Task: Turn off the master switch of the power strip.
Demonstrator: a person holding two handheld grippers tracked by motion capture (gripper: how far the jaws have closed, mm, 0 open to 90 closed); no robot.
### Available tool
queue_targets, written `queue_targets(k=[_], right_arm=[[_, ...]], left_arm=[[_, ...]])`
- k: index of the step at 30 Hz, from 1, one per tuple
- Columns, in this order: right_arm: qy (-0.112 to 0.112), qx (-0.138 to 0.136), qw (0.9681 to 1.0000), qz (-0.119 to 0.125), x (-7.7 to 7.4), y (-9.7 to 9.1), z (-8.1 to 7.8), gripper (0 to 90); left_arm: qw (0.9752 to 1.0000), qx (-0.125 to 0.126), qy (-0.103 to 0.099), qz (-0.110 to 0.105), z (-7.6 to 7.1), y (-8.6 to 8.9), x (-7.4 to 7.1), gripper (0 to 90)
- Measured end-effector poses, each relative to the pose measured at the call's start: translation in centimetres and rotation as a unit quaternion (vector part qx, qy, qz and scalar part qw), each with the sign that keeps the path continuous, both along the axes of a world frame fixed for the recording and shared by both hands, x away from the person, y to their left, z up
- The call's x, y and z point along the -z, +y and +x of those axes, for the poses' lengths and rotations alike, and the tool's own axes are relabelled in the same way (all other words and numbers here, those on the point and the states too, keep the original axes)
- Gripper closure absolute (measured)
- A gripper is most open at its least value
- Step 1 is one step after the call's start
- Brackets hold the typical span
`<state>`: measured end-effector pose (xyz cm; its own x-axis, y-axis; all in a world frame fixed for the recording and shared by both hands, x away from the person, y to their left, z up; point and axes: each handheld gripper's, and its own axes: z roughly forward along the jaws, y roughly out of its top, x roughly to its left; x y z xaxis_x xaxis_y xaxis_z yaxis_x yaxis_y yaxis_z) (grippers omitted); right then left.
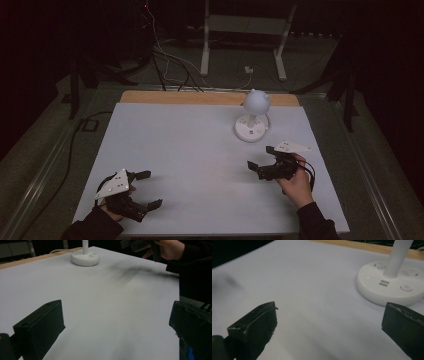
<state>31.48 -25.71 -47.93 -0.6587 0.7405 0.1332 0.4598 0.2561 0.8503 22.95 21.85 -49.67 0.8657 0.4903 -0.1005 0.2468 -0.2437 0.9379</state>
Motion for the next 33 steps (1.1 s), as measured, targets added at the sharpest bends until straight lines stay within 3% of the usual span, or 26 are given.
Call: queue_targets(k=[13,19,28,33], right_arm=[[-0.003,-0.046,0.9989,-0.008,1.5,0.0,-3.7,0.0],[0.013,-0.062,0.998,-0.005,2.3,-0.7,-4.8,0.0],[0.026,-0.068,0.9963,-0.044,3.4,-1.1,-5.9,0.0],[0.011,-0.066,0.9958,-0.062,3.5,-1.1,-5.7,0.0]], left_arm=[[1.0,0.001,-0.001,0.0,0.0,0.0,0.0,0.3],[1.0,0.002,0.0,0.0,0.0,0.0,0.0,0.3],[1.0,0.002,0.0,0.001,0.0,-0.1,0.0,0.3],[1.0,0.003,0.0,0.002,0.0,-0.1,0.0,0.3]])
